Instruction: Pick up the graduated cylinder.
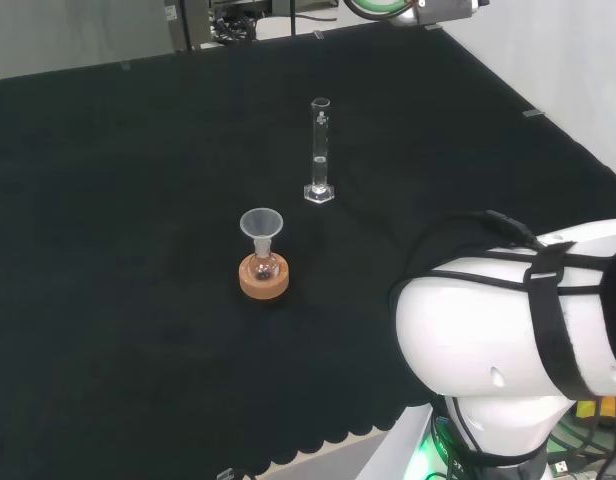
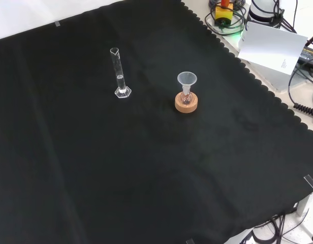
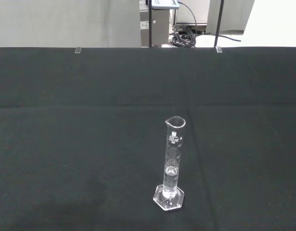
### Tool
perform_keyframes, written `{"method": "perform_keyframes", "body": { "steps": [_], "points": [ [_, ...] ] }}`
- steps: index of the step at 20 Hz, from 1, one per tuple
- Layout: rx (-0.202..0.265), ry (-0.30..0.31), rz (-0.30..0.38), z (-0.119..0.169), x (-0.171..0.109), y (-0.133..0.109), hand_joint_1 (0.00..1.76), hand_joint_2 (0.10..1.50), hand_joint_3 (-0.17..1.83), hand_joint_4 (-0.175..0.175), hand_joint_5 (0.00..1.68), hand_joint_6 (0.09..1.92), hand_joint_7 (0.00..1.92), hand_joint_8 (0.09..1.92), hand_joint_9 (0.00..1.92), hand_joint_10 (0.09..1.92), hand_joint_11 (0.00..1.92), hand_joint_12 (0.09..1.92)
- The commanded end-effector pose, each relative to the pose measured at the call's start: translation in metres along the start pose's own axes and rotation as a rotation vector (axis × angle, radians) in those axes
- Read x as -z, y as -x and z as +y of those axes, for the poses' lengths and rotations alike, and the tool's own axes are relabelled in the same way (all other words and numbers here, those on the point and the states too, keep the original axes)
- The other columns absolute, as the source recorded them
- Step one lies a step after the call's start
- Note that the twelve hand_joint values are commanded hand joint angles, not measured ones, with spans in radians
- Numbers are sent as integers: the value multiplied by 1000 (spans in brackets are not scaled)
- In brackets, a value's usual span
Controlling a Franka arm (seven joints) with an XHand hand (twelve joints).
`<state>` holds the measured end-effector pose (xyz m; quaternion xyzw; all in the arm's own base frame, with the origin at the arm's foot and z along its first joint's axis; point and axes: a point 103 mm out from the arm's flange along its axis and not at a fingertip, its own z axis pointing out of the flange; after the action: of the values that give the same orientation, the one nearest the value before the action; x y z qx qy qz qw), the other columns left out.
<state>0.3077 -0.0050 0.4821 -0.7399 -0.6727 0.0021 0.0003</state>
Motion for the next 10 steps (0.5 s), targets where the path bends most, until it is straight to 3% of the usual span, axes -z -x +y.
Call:
{"method": "perform_keyframes", "body": {
  "steps": [1, 10],
  "points": [
    [-21, -12, -13, 4, -7, -3, 52, 1212, 366, -26, 227, 87, 0, 454, 150, 697, 0, 1398],
    [-90, -38, 26, 27, -49, 17, 57, 1222, 339, -26, 237, 87, 0, 468, 155, 697, 0, 1400]
  ]
}}
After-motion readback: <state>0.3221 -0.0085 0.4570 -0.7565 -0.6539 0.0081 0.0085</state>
